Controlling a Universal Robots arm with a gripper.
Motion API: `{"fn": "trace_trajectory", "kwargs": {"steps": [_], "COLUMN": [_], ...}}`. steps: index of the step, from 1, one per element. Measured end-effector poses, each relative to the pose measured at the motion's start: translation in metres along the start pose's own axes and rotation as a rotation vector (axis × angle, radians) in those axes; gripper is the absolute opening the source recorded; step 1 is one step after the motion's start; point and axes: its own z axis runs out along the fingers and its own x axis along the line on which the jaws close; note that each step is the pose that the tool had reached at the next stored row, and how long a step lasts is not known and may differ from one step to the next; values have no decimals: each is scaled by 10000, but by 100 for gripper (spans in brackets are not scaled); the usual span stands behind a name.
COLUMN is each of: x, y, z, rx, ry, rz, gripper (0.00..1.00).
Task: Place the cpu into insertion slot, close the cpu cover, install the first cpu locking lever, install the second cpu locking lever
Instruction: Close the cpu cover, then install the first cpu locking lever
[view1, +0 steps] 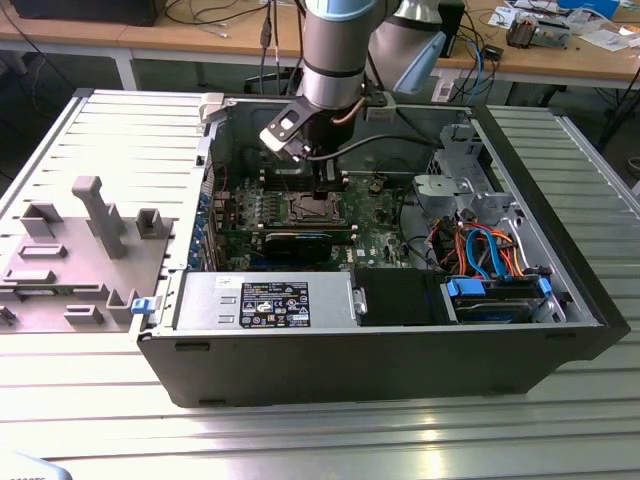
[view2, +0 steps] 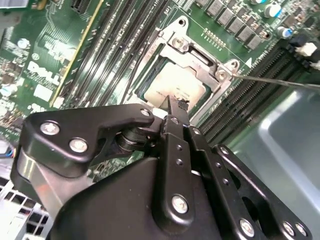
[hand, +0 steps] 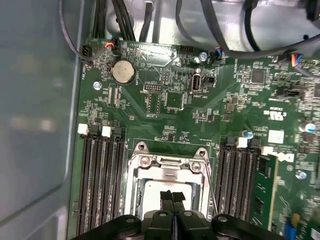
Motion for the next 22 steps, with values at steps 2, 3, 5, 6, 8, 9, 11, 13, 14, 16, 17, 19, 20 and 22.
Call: {"fn": "trace_trajectory", "kwargs": {"steps": [2, 3, 5, 6, 8, 9, 11, 13, 14, 16, 17, 19, 20, 22], "x": [0, 0, 0, 0, 0, 0, 0, -1, -1, -1, -1, -1, -1, -1], "y": [5, 5, 12, 14, 21, 21, 21, 21, 21, 21, 21, 21, 21, 21], "z": [-49, -79, -124, -167, -202, -202, -203, -204, -203, -204, -204, -204, -204, -204], "rx": [4, 5, 13, 21, 36, 35, 36, 37, 38, 38, 38, 38, 38, 40], "ry": [-3, -4, -12, -19, -35, -34, -35, -36, -35, -35, -36, -36, -36, -37], "rz": [-2, 0, -3, 0, 0, 1, -1, -1, -1, -1, -1, 0, -12, -157], "gripper": [11, 11, 11, 11, 11, 11, 11, 11, 11, 11, 11, 11, 11, 11]}}
